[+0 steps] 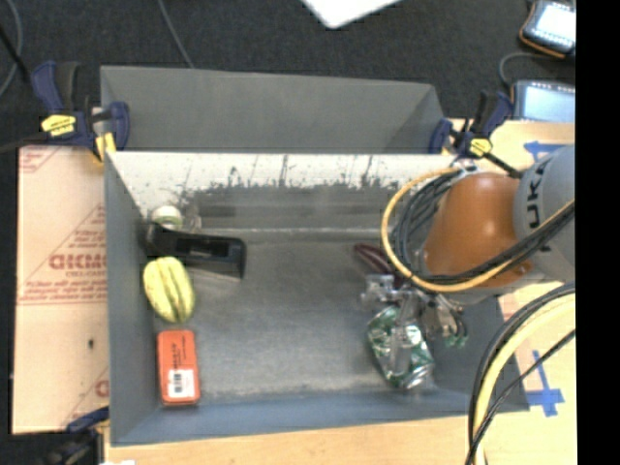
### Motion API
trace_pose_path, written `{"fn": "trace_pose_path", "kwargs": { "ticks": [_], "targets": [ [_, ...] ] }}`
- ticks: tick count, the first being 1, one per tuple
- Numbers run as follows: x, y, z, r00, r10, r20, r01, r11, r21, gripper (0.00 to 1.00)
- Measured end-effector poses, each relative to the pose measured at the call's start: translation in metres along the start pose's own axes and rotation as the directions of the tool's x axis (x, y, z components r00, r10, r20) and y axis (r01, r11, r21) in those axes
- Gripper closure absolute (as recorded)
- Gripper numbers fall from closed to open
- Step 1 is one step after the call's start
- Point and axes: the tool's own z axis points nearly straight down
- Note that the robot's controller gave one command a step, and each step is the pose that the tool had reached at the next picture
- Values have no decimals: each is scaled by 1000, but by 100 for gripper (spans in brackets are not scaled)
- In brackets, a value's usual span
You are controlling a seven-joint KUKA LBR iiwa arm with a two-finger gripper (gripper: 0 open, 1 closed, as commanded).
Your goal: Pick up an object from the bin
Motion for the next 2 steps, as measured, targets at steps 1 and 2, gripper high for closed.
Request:
{"fn": "trace_pose_path", "kwargs": {
  "ticks": [1,2],
  "targets": [
    [-3,10,-43,967,-254,4,254,967,1,0],
    [-13,-3,-30,919,-394,11,394,919,7,0]
  ]
}}
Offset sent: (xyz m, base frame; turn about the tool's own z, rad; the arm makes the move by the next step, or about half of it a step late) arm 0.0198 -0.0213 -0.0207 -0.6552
